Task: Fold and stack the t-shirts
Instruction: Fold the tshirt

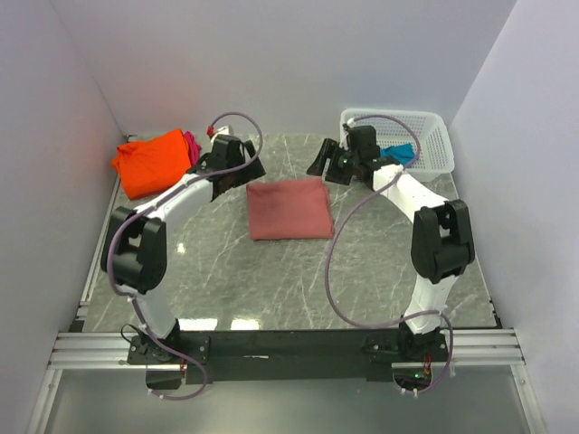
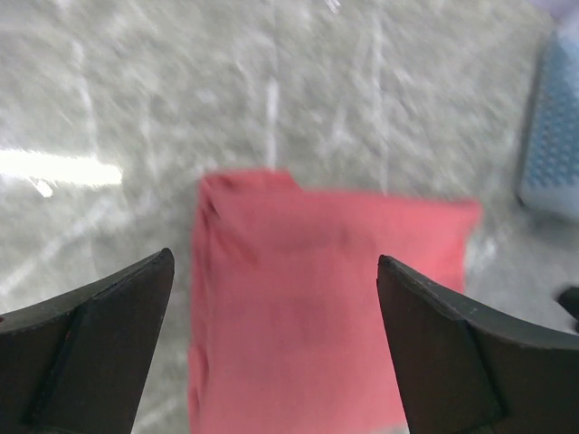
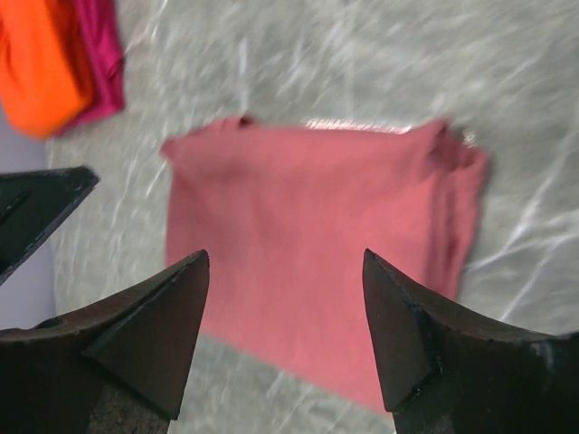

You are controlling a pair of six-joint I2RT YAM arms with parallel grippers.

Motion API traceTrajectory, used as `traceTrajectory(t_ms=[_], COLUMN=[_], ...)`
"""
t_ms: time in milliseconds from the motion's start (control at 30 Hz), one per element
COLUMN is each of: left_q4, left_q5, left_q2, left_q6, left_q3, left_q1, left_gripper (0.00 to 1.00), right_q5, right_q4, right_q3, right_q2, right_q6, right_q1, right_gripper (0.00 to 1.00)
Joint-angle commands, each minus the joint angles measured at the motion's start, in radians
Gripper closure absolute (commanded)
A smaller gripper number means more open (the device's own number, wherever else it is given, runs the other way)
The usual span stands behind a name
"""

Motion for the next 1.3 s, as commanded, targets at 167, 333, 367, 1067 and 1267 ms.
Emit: traceTrajectory(t_ms=[167,333,367,1067,1267], left_q4=[0.137,0.088,0.104,-0.055,-0.214], left_q5=[0.231,0.22,0.214,-0.094,-0.238], left_q2=[-0.006,0.114,0.112,-0.659,-0.77], left_q6=[-0.011,-0.011,-0.019,-0.161,-0.223], left_q3=[-0.08,-0.082,-0.104,-0.699,-0.677], left_q1=[-0.054,-0.057,-0.057,-0.201,-0.199], left_gripper=[0.01,0.01,0.01,0.01,0.01], right_q5=[-0.073,-0.045,-0.045,0.188,0.376], right_q4=[0.115,0.101,0.108,0.211,0.107], right_q3=[-0.078,-0.112,-0.155,-0.643,-0.652], right_q2=[0.03,0.086,0.09,-0.322,-0.535], right_q6=[0.045,0.041,0.041,0.126,0.145], right_q1=[0.061,0.068,0.07,0.4,0.398], right_gripper=[0.25,0.25,0.25,0.28,0.27])
